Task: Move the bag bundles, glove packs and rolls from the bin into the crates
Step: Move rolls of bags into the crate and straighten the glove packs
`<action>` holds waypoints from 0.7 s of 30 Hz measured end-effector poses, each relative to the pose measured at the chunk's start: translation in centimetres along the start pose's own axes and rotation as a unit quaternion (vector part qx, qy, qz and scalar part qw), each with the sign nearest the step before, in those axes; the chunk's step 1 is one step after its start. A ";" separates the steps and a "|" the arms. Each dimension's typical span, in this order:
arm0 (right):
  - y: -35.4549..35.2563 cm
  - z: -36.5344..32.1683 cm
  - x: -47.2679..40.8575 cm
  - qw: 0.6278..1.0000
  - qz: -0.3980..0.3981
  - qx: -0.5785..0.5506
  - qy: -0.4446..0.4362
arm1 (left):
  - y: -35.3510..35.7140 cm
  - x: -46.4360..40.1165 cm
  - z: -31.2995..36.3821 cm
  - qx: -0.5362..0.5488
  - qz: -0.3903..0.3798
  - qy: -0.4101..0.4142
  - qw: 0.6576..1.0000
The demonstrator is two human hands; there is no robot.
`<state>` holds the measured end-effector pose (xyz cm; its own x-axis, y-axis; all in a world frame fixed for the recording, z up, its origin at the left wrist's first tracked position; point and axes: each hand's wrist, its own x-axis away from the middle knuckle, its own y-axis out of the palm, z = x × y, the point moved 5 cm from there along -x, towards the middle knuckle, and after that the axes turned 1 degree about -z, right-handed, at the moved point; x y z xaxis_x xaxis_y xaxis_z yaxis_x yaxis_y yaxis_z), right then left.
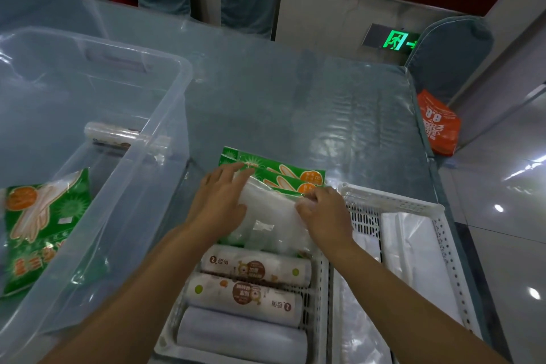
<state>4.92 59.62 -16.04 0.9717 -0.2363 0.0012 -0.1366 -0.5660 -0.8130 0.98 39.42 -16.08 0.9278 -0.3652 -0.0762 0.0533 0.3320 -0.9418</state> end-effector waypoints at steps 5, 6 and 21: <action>1.0 -1.9 1.4 0.958 0.043 0.195 -0.204 | 2.0 -0.6 0.6 -0.112 -0.087 0.098 0.985; 1.6 -1.8 1.7 0.950 0.017 0.223 -0.219 | 2.1 -0.8 0.5 -0.122 -0.085 0.095 0.984; 1.7 0.0 2.2 0.904 0.063 0.277 -0.319 | 1.6 0.4 0.5 -0.012 -0.007 0.024 1.000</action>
<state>6.84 58.10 -17.43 0.8930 0.3318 -0.3041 -0.3079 -0.0426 -0.9505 1.65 40.19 -17.44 0.9081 -0.4116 -0.0778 0.0567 0.3049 -0.9507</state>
